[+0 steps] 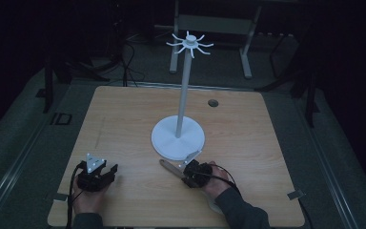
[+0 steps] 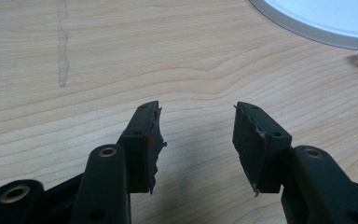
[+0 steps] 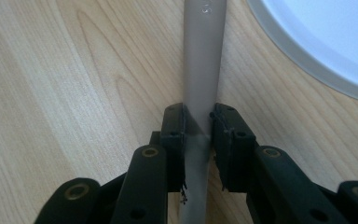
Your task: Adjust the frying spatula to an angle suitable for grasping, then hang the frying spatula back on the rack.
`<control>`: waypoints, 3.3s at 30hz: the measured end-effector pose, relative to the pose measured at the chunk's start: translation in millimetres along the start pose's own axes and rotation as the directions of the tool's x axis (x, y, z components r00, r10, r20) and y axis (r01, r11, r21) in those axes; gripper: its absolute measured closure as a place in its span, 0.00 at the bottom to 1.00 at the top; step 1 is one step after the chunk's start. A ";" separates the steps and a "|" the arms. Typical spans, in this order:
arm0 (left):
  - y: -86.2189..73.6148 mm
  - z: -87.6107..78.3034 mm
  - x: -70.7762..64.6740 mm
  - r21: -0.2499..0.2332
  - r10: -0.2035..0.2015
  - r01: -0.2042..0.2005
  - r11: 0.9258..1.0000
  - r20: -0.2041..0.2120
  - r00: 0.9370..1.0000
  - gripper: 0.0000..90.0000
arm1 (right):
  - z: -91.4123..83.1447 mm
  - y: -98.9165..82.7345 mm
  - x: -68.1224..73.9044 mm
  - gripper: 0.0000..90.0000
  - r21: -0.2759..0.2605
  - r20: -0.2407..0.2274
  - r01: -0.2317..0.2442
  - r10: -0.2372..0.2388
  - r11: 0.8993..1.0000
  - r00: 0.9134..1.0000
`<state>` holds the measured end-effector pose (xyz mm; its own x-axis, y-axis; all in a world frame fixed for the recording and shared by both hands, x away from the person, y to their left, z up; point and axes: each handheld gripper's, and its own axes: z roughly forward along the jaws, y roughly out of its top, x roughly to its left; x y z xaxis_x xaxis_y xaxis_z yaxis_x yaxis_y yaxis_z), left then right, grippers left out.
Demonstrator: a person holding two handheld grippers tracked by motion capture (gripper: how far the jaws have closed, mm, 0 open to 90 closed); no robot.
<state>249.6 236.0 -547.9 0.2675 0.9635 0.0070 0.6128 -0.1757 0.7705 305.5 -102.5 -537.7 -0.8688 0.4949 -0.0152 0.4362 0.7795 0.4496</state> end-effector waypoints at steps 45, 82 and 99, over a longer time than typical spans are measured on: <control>-0.4 1.2 0.8 0.010 -0.015 0.015 1.000 -0.001 1.000 0.57 | -4.1 2.0 -61.8 0.81 0.110 0.066 -0.141 0.134 0.984 0.989; 0.5 2.4 0.4 0.021 -0.017 0.017 1.000 0.002 1.000 0.54 | -61.0 -25.2 -58.3 0.83 -0.285 0.181 -0.165 0.222 0.944 0.958; 0.6 2.9 0.1 0.026 -0.017 0.017 1.000 0.004 1.000 0.53 | -84.4 -23.7 -56.3 0.83 -0.415 0.192 -0.151 0.248 0.897 0.949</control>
<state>252.2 235.3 -549.3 0.2600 0.9656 -0.0085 0.6360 -0.1646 0.7540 324.3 -181.2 -472.1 -0.6716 0.7372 -0.0743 0.4251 0.4655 0.7763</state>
